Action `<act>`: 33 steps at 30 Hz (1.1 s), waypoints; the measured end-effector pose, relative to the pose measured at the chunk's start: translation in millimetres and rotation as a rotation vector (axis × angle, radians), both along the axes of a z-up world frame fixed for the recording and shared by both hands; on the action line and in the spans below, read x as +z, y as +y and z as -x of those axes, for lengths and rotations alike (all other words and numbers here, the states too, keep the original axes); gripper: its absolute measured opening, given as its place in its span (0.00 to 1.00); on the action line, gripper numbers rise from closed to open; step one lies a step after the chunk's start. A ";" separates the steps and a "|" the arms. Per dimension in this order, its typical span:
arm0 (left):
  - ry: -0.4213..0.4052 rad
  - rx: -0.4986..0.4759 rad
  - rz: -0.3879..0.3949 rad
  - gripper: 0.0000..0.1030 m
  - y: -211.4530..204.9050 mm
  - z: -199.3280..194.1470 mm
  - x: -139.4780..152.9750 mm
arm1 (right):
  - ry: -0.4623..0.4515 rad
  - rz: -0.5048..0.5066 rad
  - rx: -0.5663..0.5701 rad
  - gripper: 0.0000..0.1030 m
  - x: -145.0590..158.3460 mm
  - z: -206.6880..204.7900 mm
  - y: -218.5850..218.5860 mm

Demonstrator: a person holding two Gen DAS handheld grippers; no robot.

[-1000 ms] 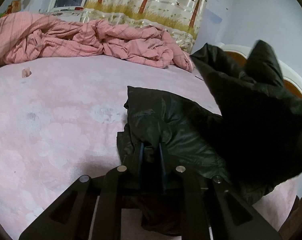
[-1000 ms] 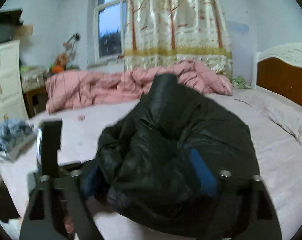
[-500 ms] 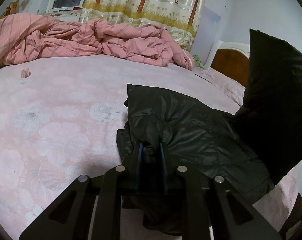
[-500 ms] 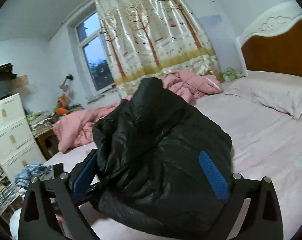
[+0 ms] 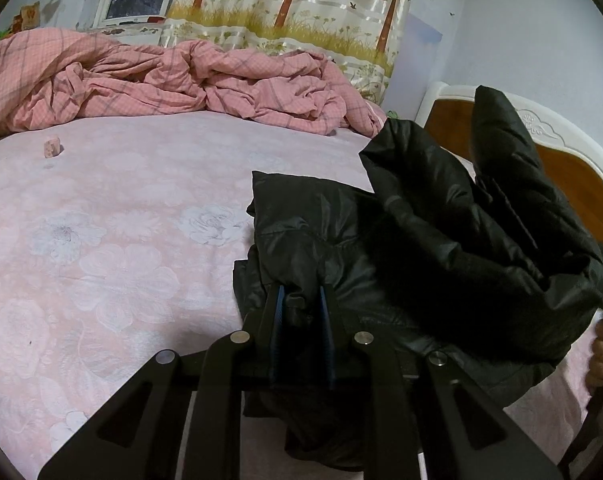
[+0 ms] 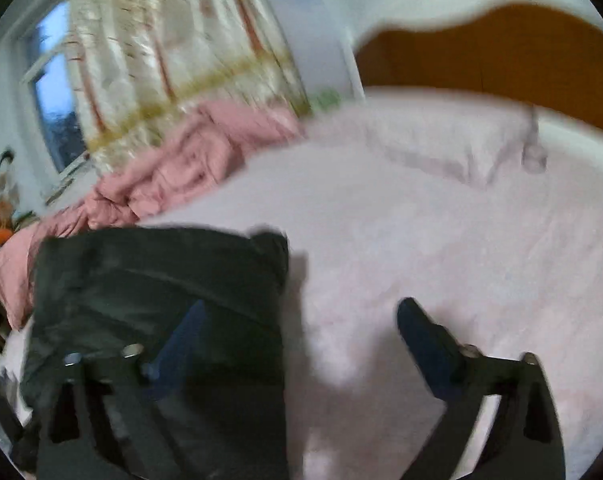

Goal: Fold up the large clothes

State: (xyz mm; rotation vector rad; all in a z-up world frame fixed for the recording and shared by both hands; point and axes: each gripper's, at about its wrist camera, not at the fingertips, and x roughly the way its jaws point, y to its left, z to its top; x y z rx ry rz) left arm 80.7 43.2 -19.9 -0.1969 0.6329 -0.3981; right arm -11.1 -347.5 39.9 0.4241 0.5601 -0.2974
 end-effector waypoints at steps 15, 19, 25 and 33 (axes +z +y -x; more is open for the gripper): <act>0.053 -0.038 0.030 0.15 -1.9 -7.4 -8.3 | 0.046 -0.222 0.415 0.66 -32.3 -50.7 52.9; 0.047 -0.040 0.028 0.15 -1.3 -5.5 -5.6 | 0.063 -0.055 0.344 0.69 -22.7 -49.2 80.2; -0.154 0.120 0.101 0.74 33.1 31.5 36.1 | 0.084 0.055 0.296 0.70 -23.6 -50.8 94.9; -0.216 -0.032 0.190 0.89 23.8 56.4 87.0 | 0.088 0.234 0.297 0.71 -21.0 -51.2 124.7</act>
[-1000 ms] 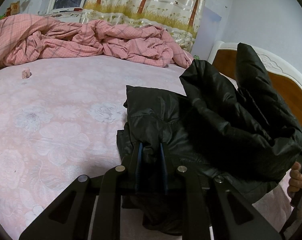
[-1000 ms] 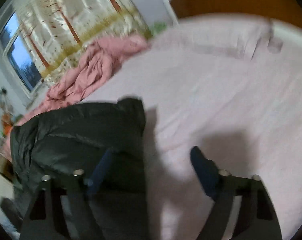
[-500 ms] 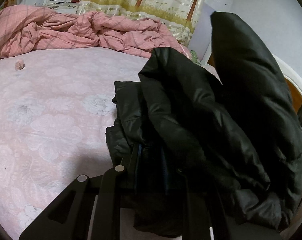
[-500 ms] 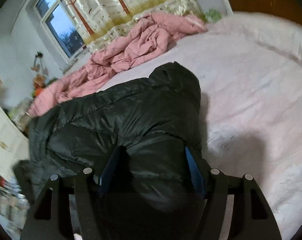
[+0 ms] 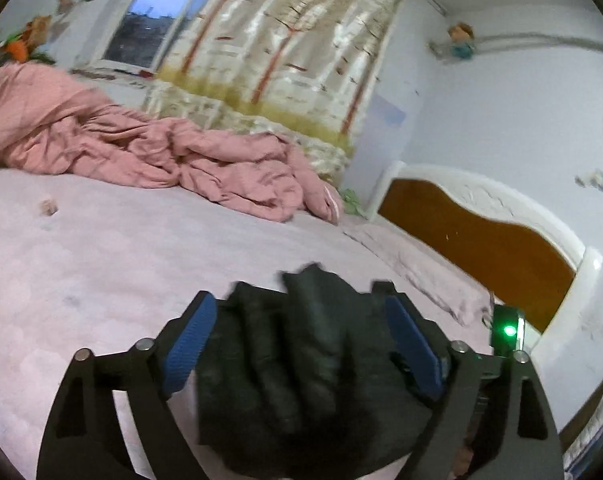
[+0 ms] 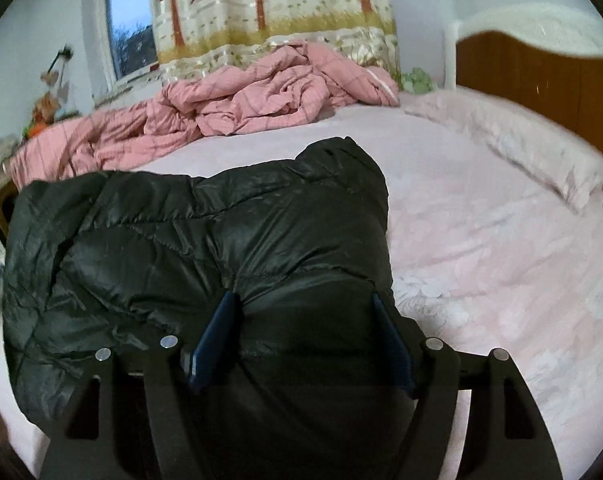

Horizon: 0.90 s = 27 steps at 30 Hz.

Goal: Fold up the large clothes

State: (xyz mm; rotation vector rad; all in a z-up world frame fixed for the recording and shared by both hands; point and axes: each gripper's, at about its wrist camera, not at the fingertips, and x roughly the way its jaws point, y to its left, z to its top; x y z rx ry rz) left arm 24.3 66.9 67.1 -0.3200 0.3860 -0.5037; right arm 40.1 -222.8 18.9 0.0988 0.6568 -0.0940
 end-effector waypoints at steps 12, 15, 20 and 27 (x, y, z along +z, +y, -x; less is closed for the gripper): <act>0.252 0.222 -0.382 0.92 -37.0 -49.0 -64.3 | -0.021 -0.005 0.060 0.71 21.1 23.7 -3.8; 0.242 0.266 -0.427 0.92 -37.6 -48.9 -69.6 | 0.019 -0.076 0.098 0.44 25.5 27.2 -9.7; 0.252 0.262 -0.448 0.92 -38.3 -54.2 -79.0 | 0.100 -0.129 0.117 0.40 5.9 17.9 -15.2; 0.311 0.252 -0.400 1.00 -28.3 -69.6 -93.9 | 0.161 0.018 0.098 0.41 -26.1 -7.3 7.7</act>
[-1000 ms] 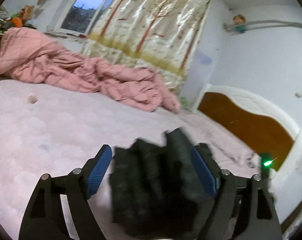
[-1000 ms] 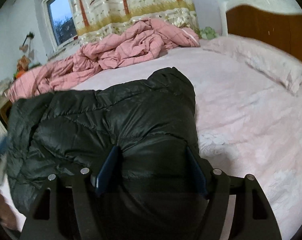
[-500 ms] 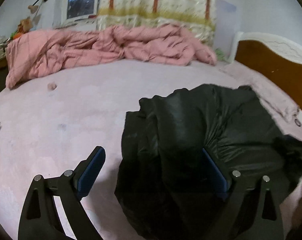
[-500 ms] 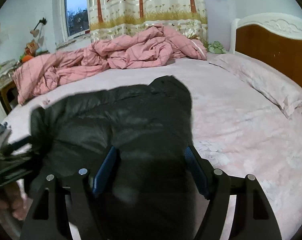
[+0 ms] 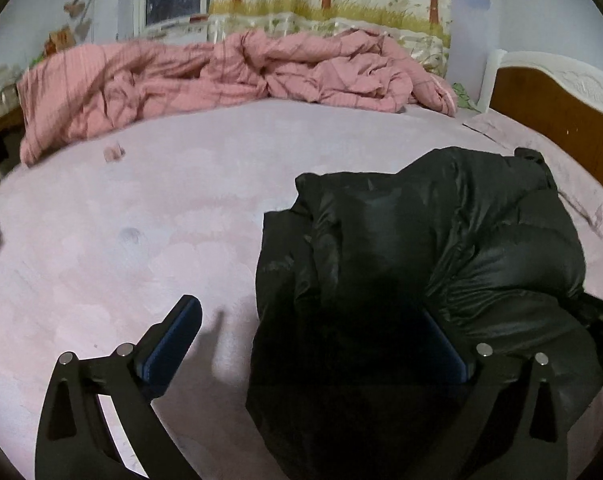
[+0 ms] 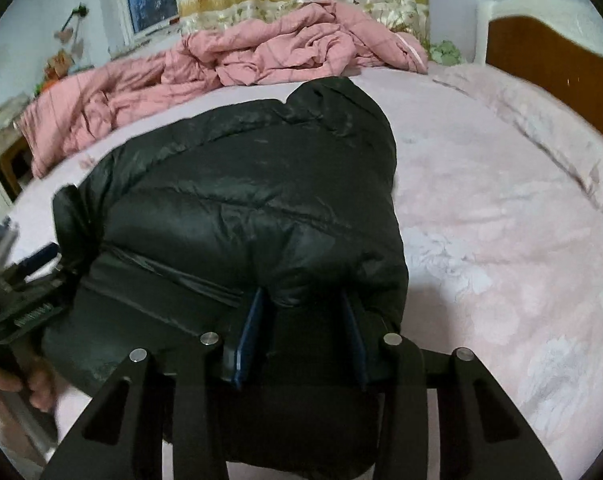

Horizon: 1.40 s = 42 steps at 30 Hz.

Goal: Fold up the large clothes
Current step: 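Lift the jacket bundle with both tools and carry it toward the headboard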

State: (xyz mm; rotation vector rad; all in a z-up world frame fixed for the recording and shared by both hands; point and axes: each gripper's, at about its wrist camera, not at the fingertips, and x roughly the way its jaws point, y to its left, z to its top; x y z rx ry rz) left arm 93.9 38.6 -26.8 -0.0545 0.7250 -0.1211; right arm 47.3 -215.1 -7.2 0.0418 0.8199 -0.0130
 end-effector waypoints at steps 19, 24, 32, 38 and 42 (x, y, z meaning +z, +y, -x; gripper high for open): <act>-0.155 -0.291 0.005 0.11 -68.2 60.7 101.9 | -0.056 -0.196 0.046 0.33 58.1 3.9 -32.5; 0.158 -0.245 0.115 0.02 -66.7 9.8 58.2 | 0.052 -0.321 0.071 0.11 61.8 -21.3 -42.0; 0.173 -0.220 0.049 0.03 -64.9 0.8 25.7 | 0.280 -0.361 0.100 0.02 -0.4 -66.9 -26.1; 0.129 -0.227 0.002 0.04 -66.2 2.1 9.8 | 0.247 -0.315 0.113 0.00 -19.7 -72.4 -17.7; 0.106 -0.214 -0.019 0.04 -67.4 2.6 5.9 | 0.228 -0.291 0.112 0.00 -24.8 -74.6 -14.6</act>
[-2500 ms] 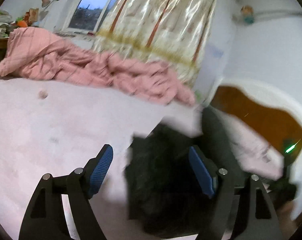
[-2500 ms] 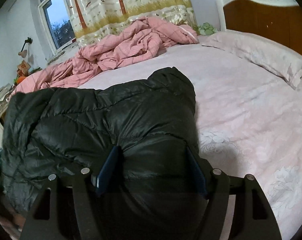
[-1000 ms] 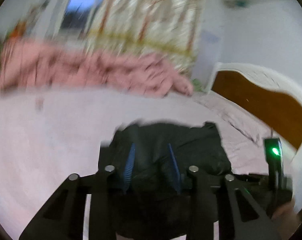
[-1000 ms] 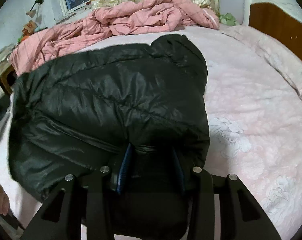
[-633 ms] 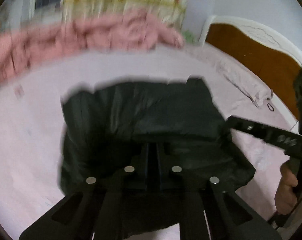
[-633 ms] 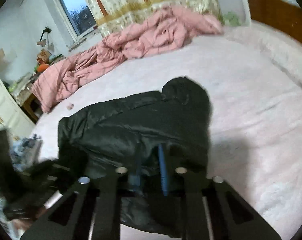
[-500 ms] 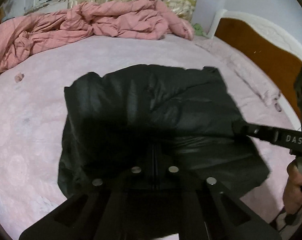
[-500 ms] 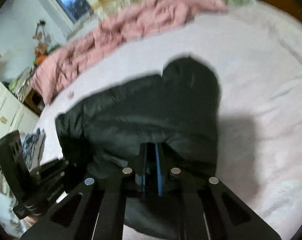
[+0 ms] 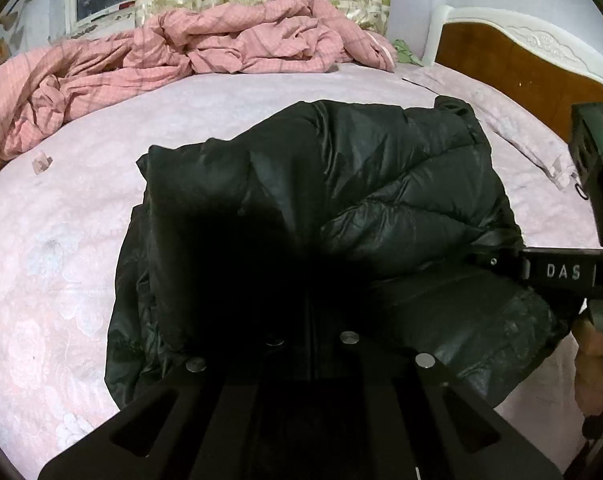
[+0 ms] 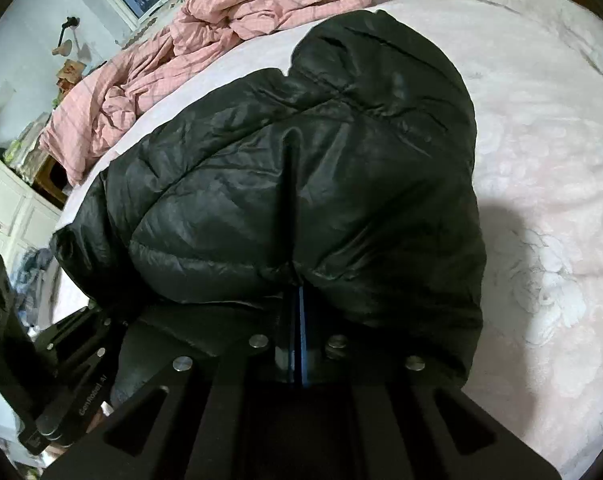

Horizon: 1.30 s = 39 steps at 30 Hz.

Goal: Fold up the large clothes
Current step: 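Lift the jacket bundle with both tools and carry it toward the headboard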

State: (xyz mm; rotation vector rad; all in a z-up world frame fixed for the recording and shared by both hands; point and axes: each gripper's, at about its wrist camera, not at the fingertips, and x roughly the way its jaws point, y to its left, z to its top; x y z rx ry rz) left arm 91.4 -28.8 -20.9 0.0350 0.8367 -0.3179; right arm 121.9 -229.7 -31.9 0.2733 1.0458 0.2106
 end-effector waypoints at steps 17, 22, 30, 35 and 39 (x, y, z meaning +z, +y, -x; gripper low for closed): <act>-0.224 0.144 0.107 1.00 42.5 34.2 77.7 | -0.326 0.104 -0.173 0.66 95.2 78.8 -44.5; -0.040 0.230 0.213 1.00 77.0 7.3 54.4 | -0.263 -0.046 -0.207 0.78 77.0 76.3 -77.8; 0.223 0.209 0.527 1.00 104.5 -14.2 -0.3 | -0.118 -0.212 -0.198 0.78 22.3 46.7 -82.7; 0.317 0.161 0.700 0.92 105.7 -19.2 -29.5 | -0.051 -0.373 -0.154 0.79 -9.2 30.3 -77.6; 0.285 0.121 0.726 0.51 102.8 -12.6 -22.1 | -0.116 -0.397 -0.119 0.48 -4.5 32.9 -74.5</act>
